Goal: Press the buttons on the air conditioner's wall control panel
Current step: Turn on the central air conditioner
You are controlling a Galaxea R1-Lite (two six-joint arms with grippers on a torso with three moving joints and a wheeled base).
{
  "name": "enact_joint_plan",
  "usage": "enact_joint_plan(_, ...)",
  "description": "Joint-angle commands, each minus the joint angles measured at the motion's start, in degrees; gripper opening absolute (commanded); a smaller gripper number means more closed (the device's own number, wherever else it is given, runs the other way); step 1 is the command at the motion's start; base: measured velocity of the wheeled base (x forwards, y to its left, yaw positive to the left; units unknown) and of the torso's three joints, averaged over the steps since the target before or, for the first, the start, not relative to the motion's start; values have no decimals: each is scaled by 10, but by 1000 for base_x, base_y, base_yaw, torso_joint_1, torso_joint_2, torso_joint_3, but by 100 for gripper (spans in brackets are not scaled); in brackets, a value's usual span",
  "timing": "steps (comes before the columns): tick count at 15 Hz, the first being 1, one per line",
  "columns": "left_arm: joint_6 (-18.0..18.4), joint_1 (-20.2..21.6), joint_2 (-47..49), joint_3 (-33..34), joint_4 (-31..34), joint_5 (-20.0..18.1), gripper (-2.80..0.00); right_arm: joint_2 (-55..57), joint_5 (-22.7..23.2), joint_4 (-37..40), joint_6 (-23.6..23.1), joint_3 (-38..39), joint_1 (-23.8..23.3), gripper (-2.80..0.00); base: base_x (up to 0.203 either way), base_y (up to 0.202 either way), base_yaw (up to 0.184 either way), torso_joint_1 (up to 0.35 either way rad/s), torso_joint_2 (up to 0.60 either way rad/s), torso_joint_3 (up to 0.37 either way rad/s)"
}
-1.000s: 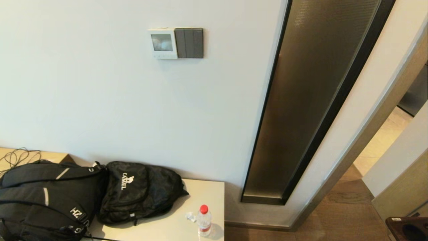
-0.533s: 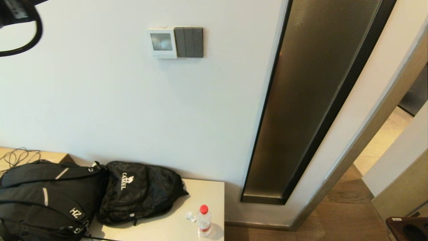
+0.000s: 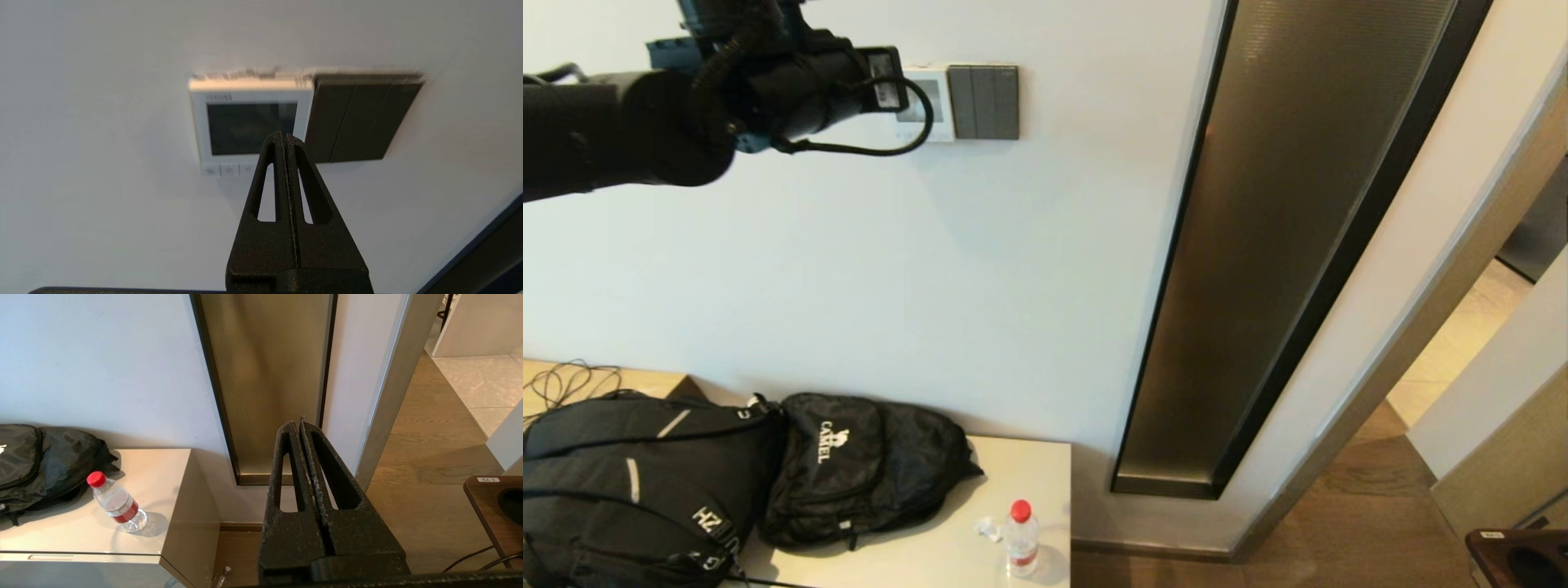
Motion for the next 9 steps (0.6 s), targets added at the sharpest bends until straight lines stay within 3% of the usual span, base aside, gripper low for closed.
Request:
enact_joint_plan(1, 0, -10, 83, -18, -23, 3, -280, 1, 0, 0, 0, 0, 1, -280, 0, 0, 0, 0, 0, 0)
enact_joint_plan(3, 0, -11, 109, -19, -57, 4, -280, 1, 0, 0, 0, 0, 1, -280, 0, 0, 0, 0, 0, 0)
enact_joint_plan(9, -3, -11, 122, -20, -79, 2, -280, 1, 0, 0, 0, 0, 1, -280, 0, 0, 0, 0, 0, 0)
